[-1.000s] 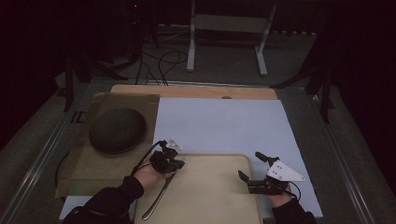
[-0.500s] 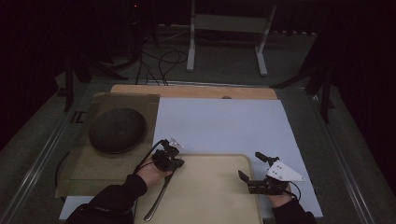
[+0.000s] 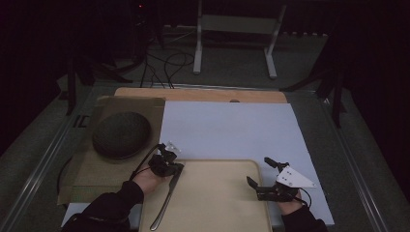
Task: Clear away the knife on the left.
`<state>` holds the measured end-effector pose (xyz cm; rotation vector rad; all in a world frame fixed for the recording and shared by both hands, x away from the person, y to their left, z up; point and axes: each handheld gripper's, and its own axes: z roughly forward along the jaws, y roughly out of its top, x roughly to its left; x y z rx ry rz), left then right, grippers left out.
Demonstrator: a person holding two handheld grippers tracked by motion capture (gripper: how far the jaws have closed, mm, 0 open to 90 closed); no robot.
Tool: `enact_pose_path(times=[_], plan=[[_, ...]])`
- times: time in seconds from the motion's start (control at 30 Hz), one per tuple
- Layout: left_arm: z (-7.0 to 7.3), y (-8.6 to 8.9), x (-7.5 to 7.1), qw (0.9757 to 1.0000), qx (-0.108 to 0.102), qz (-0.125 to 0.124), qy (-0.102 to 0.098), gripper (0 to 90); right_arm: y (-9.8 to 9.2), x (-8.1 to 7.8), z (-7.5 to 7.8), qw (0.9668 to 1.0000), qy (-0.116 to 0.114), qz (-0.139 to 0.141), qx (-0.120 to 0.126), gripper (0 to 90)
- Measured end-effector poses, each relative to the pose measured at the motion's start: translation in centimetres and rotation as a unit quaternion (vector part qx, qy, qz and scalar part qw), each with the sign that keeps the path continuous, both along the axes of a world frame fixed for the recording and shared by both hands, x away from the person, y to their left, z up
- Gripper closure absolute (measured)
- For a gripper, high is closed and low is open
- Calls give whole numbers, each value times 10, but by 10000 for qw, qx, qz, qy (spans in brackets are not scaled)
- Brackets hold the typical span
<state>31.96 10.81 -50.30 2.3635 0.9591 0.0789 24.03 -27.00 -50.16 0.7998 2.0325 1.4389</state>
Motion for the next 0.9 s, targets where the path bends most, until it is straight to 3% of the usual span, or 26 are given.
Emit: enact_pose_path(times=[0.27,0.9], plan=[[-4,-15,4,9999,118,-99,-37,900,-1,0,0,10000,-9,8,9,80],[-2,19,-2,9994,328,112,-78,900,0,0,1,10000,-18,4,4,80]])
